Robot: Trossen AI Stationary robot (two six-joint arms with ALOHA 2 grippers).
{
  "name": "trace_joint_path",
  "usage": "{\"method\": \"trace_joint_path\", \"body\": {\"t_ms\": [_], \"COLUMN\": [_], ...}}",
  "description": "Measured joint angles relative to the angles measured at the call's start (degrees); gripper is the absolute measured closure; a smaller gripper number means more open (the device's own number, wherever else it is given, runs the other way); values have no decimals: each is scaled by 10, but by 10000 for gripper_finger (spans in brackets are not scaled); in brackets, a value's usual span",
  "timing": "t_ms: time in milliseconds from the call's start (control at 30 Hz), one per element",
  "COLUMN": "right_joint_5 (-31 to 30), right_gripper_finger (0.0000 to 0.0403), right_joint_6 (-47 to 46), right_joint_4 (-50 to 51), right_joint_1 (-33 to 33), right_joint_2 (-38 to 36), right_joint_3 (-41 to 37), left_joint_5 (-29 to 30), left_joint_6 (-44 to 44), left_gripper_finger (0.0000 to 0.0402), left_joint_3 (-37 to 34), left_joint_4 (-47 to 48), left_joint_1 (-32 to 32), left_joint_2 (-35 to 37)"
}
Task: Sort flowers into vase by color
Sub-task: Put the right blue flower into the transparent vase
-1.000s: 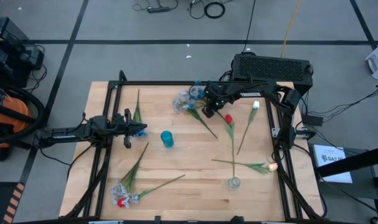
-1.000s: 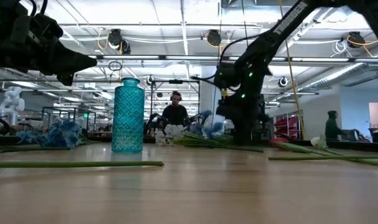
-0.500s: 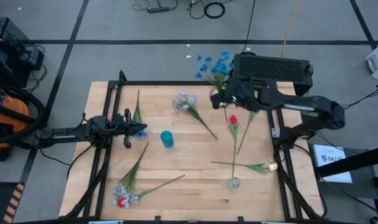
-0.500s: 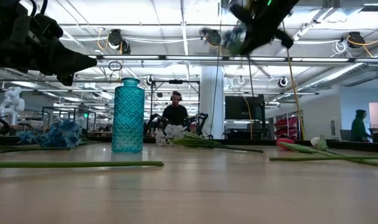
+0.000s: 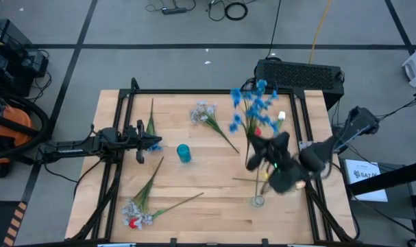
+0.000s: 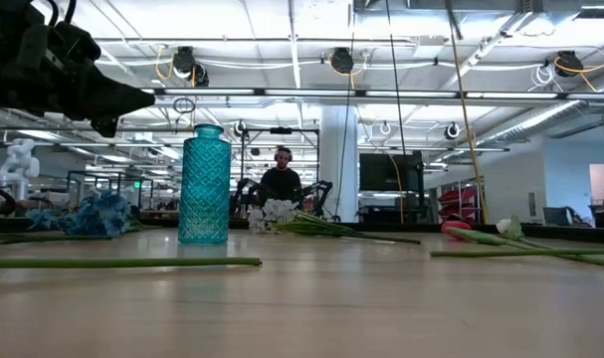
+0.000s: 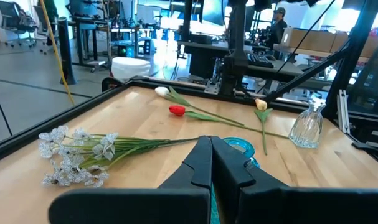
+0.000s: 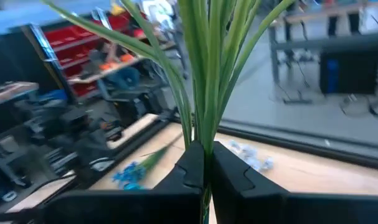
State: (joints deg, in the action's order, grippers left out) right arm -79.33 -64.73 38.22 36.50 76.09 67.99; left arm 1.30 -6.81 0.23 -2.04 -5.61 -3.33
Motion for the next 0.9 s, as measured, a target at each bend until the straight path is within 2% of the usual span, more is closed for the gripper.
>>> {"method": "trace_joint_path", "body": {"t_ms": [300, 433, 667, 900], "right_joint_5": [-103, -106, -104, -106], "right_gripper_finger": [403, 402, 402, 402], "right_joint_6": [-39, -80, -99, -131], "right_joint_4": [7, 24, 39, 73], "right_joint_1": [144, 192, 249, 281], "right_joint_2": [59, 74, 97, 101], "right_joint_3": [0, 0, 0, -17], "left_joint_5": [0, 0, 0, 0], "left_joint_6": [0, 0, 0, 0], "left_gripper_finger": [399, 399, 399, 399], "left_joint_3": [0, 0, 0, 0], "left_joint_4": [0, 0, 0, 0], "left_joint_1": [0, 0, 0, 0], "left_joint_2": [0, 0, 0, 0]}}
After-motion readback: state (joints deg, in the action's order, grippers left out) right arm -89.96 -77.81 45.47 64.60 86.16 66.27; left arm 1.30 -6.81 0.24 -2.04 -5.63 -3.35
